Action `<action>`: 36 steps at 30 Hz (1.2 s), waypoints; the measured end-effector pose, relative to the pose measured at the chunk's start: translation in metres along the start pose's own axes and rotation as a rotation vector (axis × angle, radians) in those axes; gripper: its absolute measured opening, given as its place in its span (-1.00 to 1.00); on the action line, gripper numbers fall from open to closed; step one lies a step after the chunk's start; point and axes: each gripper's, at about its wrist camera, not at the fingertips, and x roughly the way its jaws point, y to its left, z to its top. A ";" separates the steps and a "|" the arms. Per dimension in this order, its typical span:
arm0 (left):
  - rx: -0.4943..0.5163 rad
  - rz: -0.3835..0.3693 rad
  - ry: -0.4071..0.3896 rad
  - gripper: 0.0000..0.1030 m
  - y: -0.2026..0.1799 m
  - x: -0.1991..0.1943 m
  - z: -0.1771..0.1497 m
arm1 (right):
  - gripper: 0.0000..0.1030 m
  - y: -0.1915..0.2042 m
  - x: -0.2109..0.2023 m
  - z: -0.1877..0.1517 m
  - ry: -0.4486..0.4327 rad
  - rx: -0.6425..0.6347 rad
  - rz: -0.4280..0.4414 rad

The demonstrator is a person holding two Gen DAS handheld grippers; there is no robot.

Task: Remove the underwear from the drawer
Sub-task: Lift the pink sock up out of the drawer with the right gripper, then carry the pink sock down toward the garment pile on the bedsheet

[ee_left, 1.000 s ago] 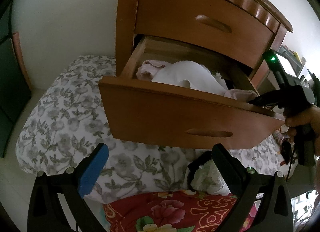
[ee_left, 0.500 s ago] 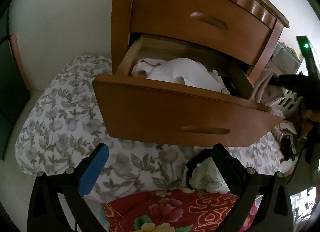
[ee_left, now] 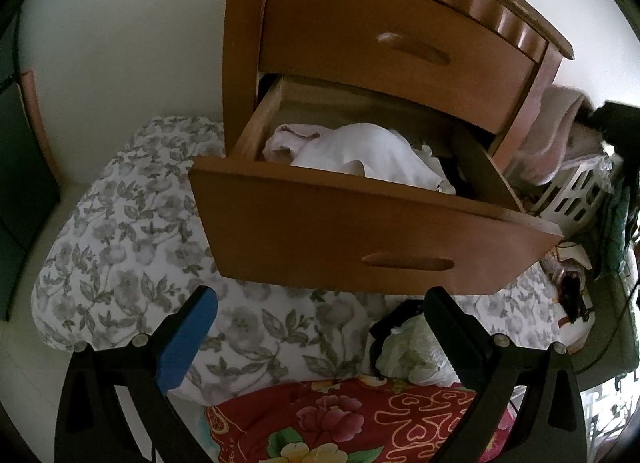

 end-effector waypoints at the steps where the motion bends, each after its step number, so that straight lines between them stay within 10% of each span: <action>1: 0.000 0.000 -0.001 0.99 0.000 -0.001 0.000 | -0.87 0.001 -0.008 0.002 -0.018 -0.001 0.016; 20: 0.017 -0.017 -0.039 0.99 -0.013 -0.025 -0.004 | -0.86 -0.014 -0.146 0.001 -0.228 -0.014 0.049; 36: 0.046 0.005 0.006 0.99 -0.020 -0.020 -0.008 | -0.86 -0.012 -0.136 -0.082 -0.158 0.082 0.087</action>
